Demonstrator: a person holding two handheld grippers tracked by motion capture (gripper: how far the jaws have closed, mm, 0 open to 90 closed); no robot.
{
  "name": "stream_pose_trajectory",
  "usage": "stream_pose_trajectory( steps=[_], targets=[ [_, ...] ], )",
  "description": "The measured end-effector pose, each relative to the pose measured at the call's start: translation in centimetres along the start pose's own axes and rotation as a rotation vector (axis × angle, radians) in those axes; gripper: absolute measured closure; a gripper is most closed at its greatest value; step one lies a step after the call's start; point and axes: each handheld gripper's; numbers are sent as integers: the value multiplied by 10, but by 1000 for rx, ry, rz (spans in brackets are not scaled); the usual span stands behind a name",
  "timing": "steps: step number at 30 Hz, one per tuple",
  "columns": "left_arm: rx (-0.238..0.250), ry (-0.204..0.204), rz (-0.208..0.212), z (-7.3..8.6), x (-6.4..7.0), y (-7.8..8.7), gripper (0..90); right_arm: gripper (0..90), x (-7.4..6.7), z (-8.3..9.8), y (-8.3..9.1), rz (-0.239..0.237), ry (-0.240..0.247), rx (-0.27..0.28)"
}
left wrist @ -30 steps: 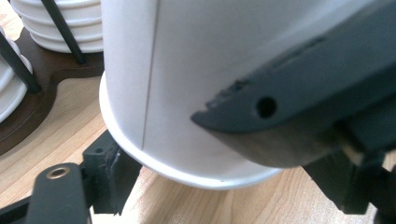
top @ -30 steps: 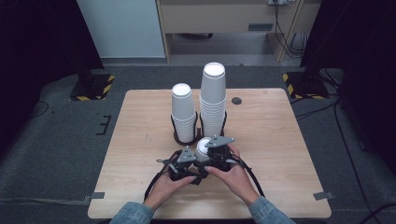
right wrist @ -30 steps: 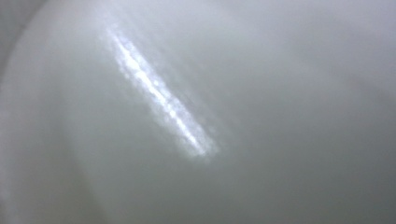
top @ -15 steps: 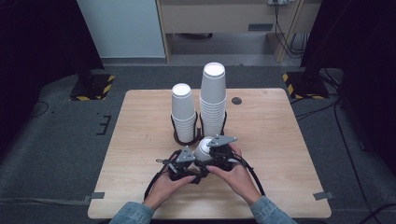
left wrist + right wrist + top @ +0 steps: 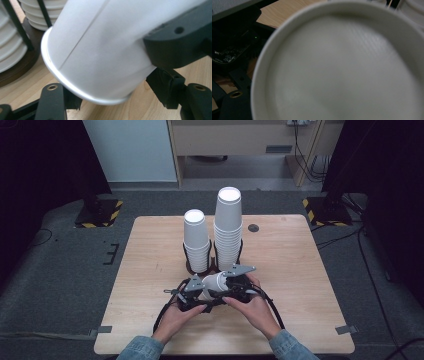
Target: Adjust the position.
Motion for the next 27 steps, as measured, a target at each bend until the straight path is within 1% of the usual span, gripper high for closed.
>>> stream_pose_trajectory(
  steps=[5,9,22,27],
  targets=[
    [2,5,3,0,-1,1,358,167,1,0,0,6,9,4],
    [-2,-5,-3,-1,-1,2,367,169,1,0,1,4,8,3],
    [1,9,-6,-1,-3,4,377,172,2,-1,4,-1,3,12],
    [5,12,-24,-1,-5,5,378,172,2,0,4,5,-2,9]
  ],
)
Point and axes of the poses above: each handheld gripper's, and its own axes: y roughly backward along the jaws, z roughly out of its underside, x roughly to its right, and after that the axes turned 9 degrees about -y, right-handed
